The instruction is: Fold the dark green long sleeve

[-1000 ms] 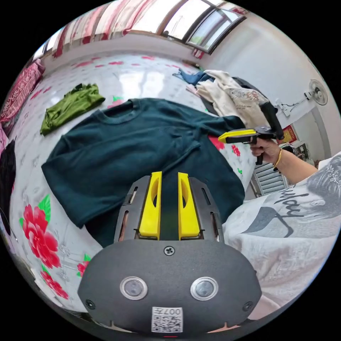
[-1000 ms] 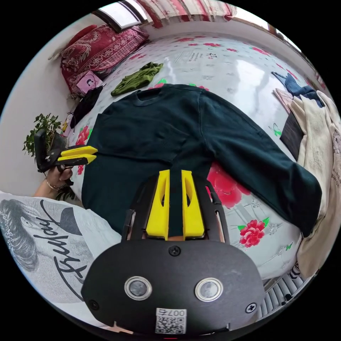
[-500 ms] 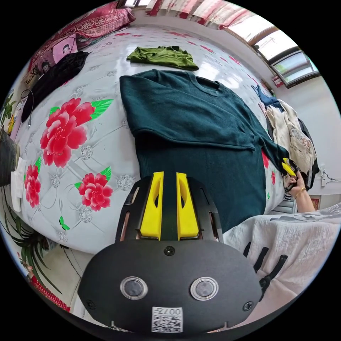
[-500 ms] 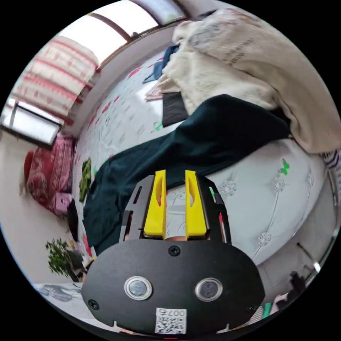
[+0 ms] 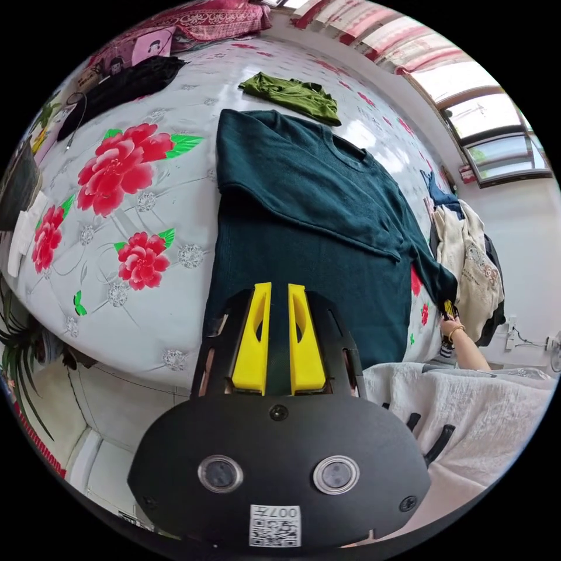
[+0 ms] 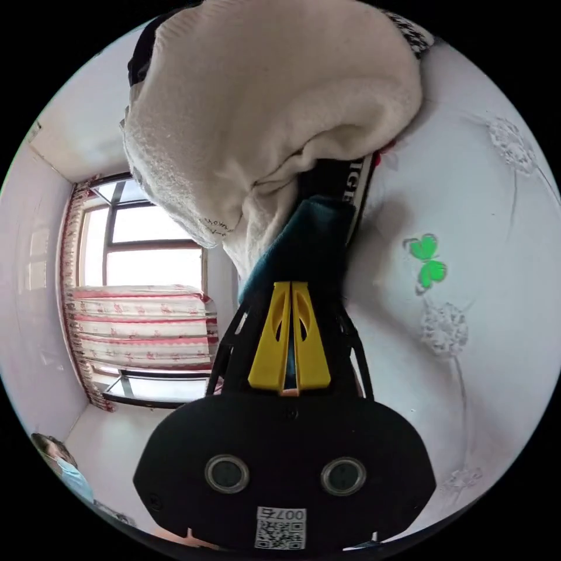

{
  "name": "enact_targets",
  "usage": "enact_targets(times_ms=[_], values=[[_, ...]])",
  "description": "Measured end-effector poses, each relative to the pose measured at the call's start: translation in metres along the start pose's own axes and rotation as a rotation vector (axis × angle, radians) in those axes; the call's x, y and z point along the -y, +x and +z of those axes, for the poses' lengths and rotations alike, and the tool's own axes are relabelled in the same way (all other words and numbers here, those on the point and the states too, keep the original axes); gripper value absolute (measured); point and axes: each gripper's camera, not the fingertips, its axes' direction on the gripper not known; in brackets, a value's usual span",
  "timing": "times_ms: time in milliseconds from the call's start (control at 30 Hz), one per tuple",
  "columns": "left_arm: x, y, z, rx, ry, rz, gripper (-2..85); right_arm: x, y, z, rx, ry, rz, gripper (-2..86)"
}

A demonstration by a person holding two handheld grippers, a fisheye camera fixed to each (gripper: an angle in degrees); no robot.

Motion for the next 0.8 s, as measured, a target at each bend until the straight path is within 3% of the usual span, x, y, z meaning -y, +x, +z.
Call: enact_targets(times_ms=[133,200,300,433,500,633,700,800], values=[[-0.018,-0.004,-0.003,0.036,0.036,-0.029,5.2,-0.052,-0.124,0.034,0.014,-0.216,-0.507,-0.2],[-0.026,-0.01,-0.003,0.032,0.041,-0.055,5.4,-0.142,-0.215,0.064,0.08,-0.417,-0.932,-0.2],[-0.04,-0.023,-0.005,0.012,0.072,-0.113,5.8,-0.287,-0.278,0.078,0.236,-0.613,-1.334,0.1],[-0.062,-0.046,-0.01,-0.002,0.105,-0.178,5.9,-0.452,-0.266,0.097,0.328,-0.968,-1.491,1.3],[-0.07,-0.055,-0.012,0.005,0.111,-0.194,5.9,-0.539,-0.226,0.123,0.13,-1.282,-1.589,3.2],[-0.089,-0.076,-0.016,-0.002,0.124,-0.225,6.0,-0.534,-0.194,0.133,-0.077,-1.187,-1.579,5.6],[-0.094,-0.084,-0.012,0.001,0.106,-0.23,5.9,-0.486,-0.195,0.147,-0.298,-0.95,-1.612,7.3],[-0.097,-0.09,-0.008,0.008,0.086,-0.248,5.9,-0.415,-0.191,0.182,-0.583,-0.744,-1.553,8.3]])
